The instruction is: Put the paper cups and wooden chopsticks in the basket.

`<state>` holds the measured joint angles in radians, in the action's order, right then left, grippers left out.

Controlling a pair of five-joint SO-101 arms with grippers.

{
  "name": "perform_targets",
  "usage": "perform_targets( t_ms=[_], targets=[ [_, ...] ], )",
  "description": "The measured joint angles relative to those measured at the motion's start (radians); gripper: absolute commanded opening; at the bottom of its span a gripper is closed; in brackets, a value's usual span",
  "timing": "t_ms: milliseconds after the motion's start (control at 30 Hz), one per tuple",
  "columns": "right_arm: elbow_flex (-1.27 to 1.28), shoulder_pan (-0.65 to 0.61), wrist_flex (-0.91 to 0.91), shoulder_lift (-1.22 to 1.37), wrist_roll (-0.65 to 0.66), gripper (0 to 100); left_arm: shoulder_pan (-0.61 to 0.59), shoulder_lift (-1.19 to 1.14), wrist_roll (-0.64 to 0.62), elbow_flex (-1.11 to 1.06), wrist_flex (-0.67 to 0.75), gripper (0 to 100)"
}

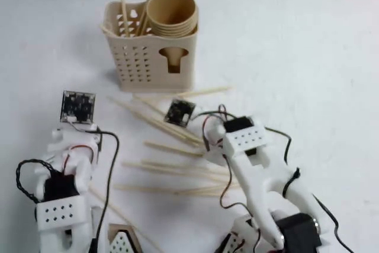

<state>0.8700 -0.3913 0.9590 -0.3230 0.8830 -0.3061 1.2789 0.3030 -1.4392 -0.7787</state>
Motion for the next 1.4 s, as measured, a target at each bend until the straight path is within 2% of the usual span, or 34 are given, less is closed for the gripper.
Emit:
perform_targets(
  t_ms=[233, 367, 733, 900, 1233, 1400],
  targets=[
    [-0.091, -0.002, -0.060, 0.230, -0.002, 15.4, 0.000, 0.000, 0.000, -0.006, 0.000, 12],
    [-0.138, 0.002, -0.060, 0.299, -0.005, 1.9, 0.000, 0.000, 0.000, -0.012, 0.000, 12],
    [-0.167, 0.003, -0.051, 0.322, -0.002, 1.8, 0.000, 0.000, 0.000, -0.012, 0.000, 12],
    [-0.153, -0.005, 0.055, 0.226, -0.002, 1.8, 0.000, 0.000, 0.000, -0.012, 0.000, 12],
    [-0.153, -0.015, 0.296, -0.178, -0.002, 1.8, 0.000, 0.000, 0.000, -0.012, 0.000, 12],
    [-0.153, -0.018, 0.339, -0.350, -0.002, 1.8, 0.000, 0.000, 0.000, -0.012, 0.000, 12]
  ],
)
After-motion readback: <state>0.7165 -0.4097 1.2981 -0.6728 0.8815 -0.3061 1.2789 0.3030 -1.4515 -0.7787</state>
